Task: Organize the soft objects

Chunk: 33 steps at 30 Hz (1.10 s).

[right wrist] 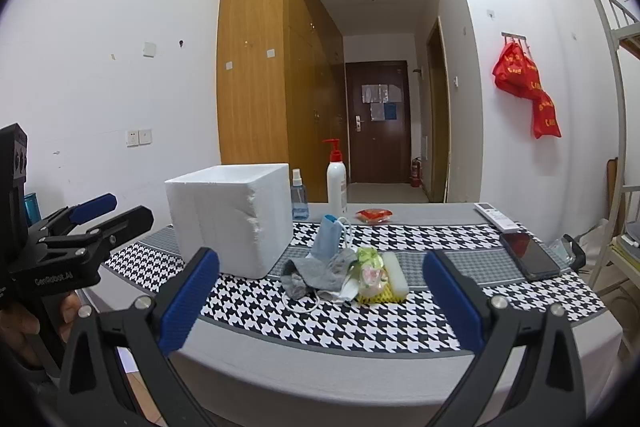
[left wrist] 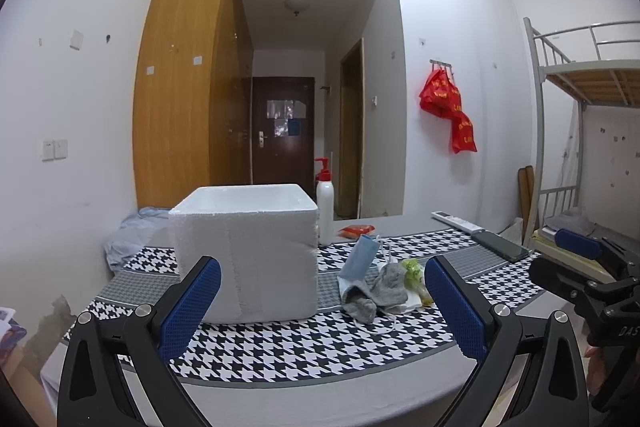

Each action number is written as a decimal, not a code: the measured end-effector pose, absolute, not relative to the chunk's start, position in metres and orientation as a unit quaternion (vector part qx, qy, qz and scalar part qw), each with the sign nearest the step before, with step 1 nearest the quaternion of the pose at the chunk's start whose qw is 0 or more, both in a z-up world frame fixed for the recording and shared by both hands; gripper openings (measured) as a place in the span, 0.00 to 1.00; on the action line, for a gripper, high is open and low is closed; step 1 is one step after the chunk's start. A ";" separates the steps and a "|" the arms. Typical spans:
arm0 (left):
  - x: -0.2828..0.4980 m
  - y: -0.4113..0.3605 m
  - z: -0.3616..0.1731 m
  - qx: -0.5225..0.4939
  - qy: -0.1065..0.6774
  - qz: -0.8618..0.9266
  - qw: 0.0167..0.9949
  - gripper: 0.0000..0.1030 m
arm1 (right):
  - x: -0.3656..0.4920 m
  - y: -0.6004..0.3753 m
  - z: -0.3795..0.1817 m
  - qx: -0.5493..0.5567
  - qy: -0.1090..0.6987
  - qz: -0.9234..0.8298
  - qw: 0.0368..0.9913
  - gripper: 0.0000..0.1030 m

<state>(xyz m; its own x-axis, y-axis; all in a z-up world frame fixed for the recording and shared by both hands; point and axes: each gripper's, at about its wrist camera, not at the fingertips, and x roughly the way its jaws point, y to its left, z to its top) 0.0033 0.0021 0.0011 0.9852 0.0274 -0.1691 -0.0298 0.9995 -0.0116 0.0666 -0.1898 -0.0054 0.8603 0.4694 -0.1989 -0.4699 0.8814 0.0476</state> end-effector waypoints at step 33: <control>0.018 0.004 -0.002 -0.010 0.105 0.003 0.994 0.99 | 0.076 -0.188 -0.006 -0.003 0.113 0.239 0.964 1.00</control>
<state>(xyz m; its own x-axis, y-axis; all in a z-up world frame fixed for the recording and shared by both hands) 0.0177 0.0042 -0.0018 0.9781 0.0045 -0.2082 -0.0089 0.9998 -0.0199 0.0756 -0.1883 -0.0063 0.8598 0.4607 -0.2203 -0.4623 0.8855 0.0476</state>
